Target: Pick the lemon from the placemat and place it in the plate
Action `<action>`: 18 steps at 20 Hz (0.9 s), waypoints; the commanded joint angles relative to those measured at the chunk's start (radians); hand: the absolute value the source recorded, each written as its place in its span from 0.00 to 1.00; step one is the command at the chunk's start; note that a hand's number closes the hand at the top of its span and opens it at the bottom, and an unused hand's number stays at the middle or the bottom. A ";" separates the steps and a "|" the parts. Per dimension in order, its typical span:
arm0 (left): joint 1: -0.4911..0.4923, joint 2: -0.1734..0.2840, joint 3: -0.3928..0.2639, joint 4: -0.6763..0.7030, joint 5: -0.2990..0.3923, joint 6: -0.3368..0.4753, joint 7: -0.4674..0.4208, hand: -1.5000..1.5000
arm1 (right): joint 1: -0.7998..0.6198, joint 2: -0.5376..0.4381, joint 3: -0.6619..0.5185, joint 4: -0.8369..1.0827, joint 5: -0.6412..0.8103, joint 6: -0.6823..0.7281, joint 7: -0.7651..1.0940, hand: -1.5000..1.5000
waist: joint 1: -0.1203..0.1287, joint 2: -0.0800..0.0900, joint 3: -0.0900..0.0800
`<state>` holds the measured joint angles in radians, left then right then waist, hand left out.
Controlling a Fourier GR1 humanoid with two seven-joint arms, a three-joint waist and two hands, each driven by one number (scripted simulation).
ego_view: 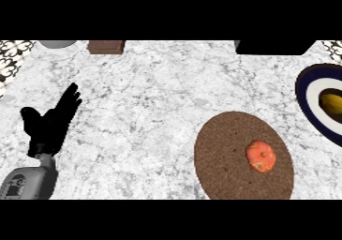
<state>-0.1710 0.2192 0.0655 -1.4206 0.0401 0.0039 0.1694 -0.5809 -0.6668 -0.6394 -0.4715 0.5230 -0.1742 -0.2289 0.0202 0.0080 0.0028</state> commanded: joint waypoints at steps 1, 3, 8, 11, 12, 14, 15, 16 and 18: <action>0.018 -0.010 -0.003 0.028 -0.013 -0.002 -0.039 0.50 | 0.022 -0.012 -0.043 0.008 -0.055 -0.035 -0.185 0.00 | -0.008 -0.001 -0.001; 0.011 -0.024 -0.011 -0.001 -0.008 0.011 0.002 0.50 | -0.007 -0.027 -0.099 -0.024 -0.127 0.002 -0.259 0.00 | -0.011 -0.004 0.001; 0.004 0.018 0.017 -0.043 0.017 -0.014 0.053 0.50 | -0.056 -0.028 -0.170 -0.079 -0.269 0.142 -0.299 0.00 | -0.015 -0.011 -0.001; 0.021 -0.021 0.000 0.019 -0.017 0.012 -0.013 0.50 | -0.039 -0.016 -0.203 -0.103 -0.342 0.208 -0.168 0.00 | -0.037 -0.015 -0.004; 0.010 -0.010 -0.002 -0.027 -0.003 0.003 0.044 0.50 | -0.058 -0.033 -0.223 -0.081 -0.370 0.240 -0.131 0.00 | -0.030 -0.014 -0.003; 0.048 -0.023 0.000 -0.004 -0.020 0.016 -0.026 0.50 | -0.063 -0.009 -0.228 -0.057 -0.408 0.315 -0.081 0.00 | -0.026 -0.013 -0.004; 0.052 -0.006 0.011 -0.047 0.000 0.001 0.014 0.50 | -0.062 -0.013 -0.227 -0.040 -0.419 0.338 -0.075 0.00 | -0.017 -0.012 -0.003; 0.005 0.001 0.010 -0.001 -0.017 0.003 0.010 0.50 | -0.047 -0.041 -0.247 -0.032 -0.451 0.389 -0.065 0.00 | -0.026 -0.009 -0.003; 0.017 -0.033 -0.007 -0.006 -0.034 0.028 0.000 0.50 | -0.010 -0.056 -0.248 -0.035 -0.483 0.442 -0.075 0.00 | -0.022 -0.009 -0.002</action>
<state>-0.1571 0.2034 0.0696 -1.4234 0.0245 0.0167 0.1753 -0.6227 -0.7025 -0.8659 -0.5196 0.1103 0.1612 -0.3297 -0.0042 -0.0022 -0.0001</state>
